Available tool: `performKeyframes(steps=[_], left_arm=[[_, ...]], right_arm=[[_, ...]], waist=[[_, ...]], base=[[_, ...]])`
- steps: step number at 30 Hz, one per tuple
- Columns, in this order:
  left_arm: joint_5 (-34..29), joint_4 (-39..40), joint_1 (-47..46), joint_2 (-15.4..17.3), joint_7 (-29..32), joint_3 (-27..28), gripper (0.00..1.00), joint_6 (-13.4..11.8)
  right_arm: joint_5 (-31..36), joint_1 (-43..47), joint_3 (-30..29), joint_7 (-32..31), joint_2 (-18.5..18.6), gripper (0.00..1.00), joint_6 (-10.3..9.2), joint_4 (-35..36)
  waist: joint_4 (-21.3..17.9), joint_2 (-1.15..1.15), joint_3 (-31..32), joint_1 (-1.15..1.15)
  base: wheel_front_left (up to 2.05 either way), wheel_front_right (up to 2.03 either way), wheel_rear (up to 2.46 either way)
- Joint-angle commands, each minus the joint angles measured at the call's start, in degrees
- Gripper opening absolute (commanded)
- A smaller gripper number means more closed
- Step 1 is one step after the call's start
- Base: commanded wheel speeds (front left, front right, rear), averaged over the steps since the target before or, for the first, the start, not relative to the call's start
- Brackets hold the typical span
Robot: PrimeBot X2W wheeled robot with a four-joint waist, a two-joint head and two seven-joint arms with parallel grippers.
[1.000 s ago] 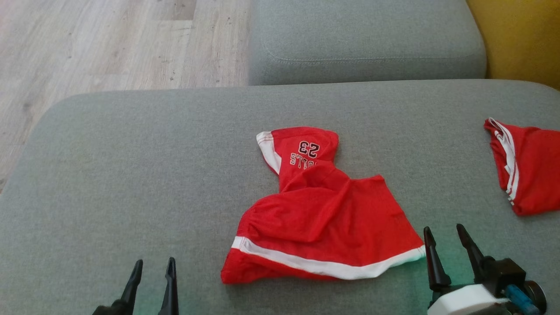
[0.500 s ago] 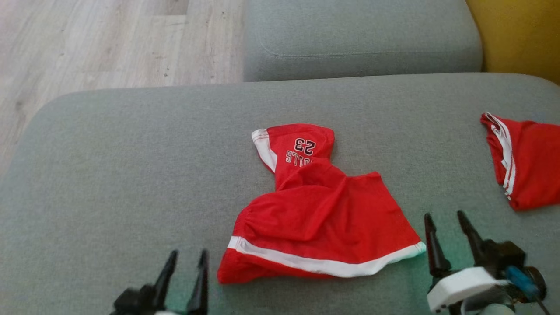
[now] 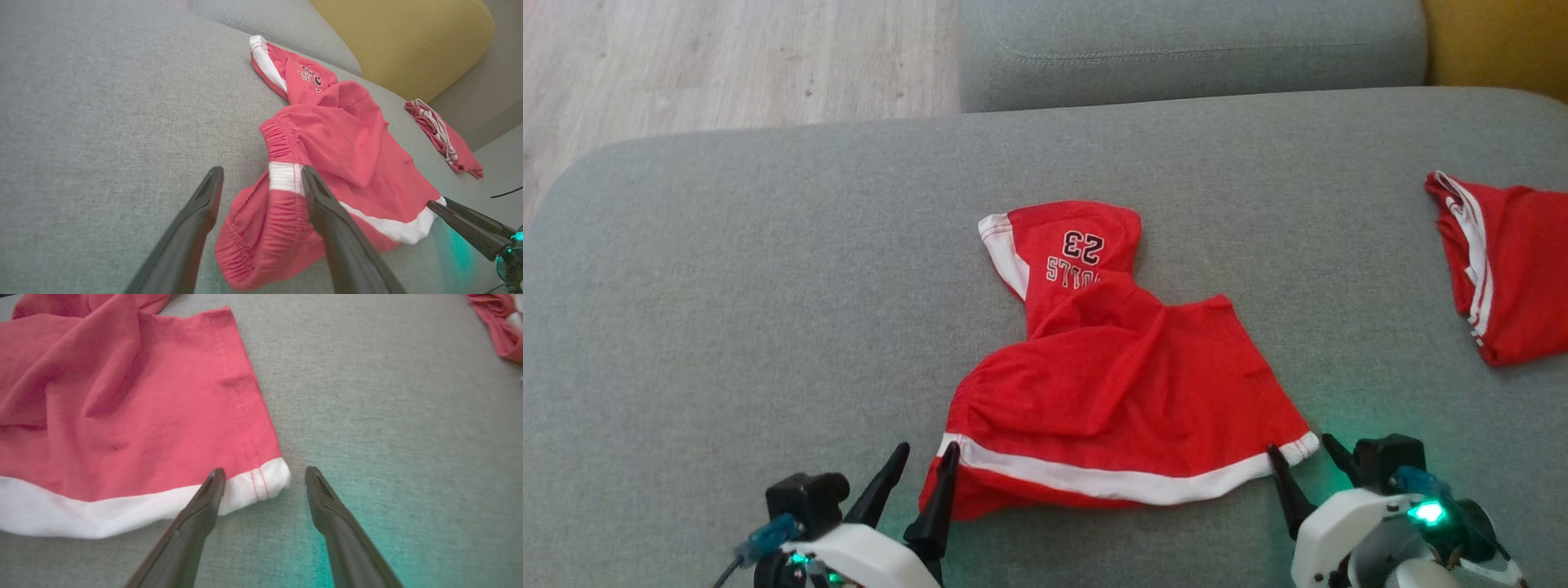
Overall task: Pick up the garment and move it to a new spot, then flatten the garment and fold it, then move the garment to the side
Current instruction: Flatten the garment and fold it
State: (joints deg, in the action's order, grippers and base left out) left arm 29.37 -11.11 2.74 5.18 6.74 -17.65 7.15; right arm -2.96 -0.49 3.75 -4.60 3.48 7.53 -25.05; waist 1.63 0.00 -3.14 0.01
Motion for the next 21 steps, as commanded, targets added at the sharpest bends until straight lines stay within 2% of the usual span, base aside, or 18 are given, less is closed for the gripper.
performKeyframes(steps=[1,9,21], left_arm=[[1.30,2.41,-2.14,0.88,0.70,1.01,1.00,0.33],[4.95,3.28,-2.06,2.47,3.35,-0.53,1.00,0.33],[13.65,3.05,-4.19,4.73,6.29,-4.08,1.00,0.34]], right_arm=[[-0.03,-3.06,1.99,0.00,0.69,1.00,-0.04,0.95],[-0.81,-4.54,3.19,0.07,0.76,1.00,-0.04,-1.52],[-1.38,-6.28,4.50,1.29,1.11,1.00,-0.04,-3.60]], waist=[[0.04,0.00,-0.41,-0.01],[0.21,0.00,-0.86,-0.01],[-0.41,0.00,-1.79,-0.01]], base=[[0.00,0.00,0.00],[0.00,0.00,0.00],[0.00,0.00,0.00]])
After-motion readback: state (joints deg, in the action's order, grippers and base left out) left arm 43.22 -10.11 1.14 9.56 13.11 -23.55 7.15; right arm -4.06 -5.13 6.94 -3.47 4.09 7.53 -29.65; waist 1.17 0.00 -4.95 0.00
